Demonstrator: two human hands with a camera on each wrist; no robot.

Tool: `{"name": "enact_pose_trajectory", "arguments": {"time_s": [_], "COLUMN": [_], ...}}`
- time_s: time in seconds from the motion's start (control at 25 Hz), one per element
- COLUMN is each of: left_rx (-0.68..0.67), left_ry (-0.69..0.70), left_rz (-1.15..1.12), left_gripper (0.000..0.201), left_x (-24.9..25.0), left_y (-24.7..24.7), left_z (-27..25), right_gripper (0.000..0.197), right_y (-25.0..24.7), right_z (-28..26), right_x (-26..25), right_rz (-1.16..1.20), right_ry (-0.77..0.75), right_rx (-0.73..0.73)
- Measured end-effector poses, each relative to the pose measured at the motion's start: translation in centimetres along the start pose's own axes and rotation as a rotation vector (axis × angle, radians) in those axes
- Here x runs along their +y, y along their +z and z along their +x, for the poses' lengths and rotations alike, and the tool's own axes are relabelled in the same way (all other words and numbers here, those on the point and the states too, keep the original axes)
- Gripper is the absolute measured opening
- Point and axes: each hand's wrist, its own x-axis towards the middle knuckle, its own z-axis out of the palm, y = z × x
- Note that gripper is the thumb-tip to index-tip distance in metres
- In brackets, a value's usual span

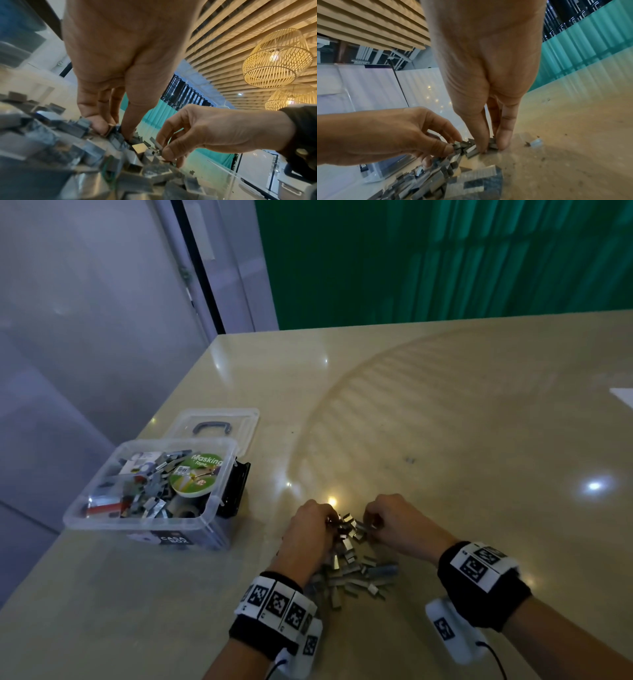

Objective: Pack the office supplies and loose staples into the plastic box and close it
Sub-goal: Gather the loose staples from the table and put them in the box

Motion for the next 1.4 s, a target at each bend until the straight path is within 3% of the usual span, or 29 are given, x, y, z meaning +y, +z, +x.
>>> {"name": "enact_pose_trajectory", "arguments": {"time_s": [0.12, 0.36, 0.6, 0.8, 1.04, 1.28, 1.4], "left_rx": [0.01, 0.035, -0.094, -0.035, -0.026, -0.053, -0.103], "left_ry": [-0.022, 0.066, 0.093, 0.072, 0.043, 0.163, 0.171], "left_rz": [-0.035, -0.05, 0.199, 0.135, -0.011, 0.125, 0.281], "left_gripper": [0.024, 0.023, 0.042, 0.019, 0.013, 0.026, 0.019], "left_x": [0.1, 0.9, 1.7, 2.2, 1.9, 2.4, 3.2], "left_y": [-0.2, -0.1, 1.2, 2.1, 2.2, 2.5, 2.3], "left_z": [-0.1, 0.0, 1.0, 2.1, 2.1, 1.7, 1.3], "right_gripper": [0.015, 0.011, 0.012, 0.015, 0.012, 0.01, 0.012], "right_y": [-0.4, -0.5, -0.1, 0.9, 1.3, 1.3, 1.3], "right_z": [-0.1, -0.1, -0.2, -0.6, -0.8, -1.2, -1.3], "right_x": [0.1, 0.8, 1.8, 2.0, 2.0, 2.7, 2.8], "right_rz": [0.071, 0.162, 0.251, 0.267, 0.321, 0.459, 0.468], "right_ry": [0.01, 0.089, 0.145, 0.16, 0.169, 0.163, 0.152], "right_rx": [0.026, 0.014, 0.076, 0.15, 0.181, 0.192, 0.199]}}
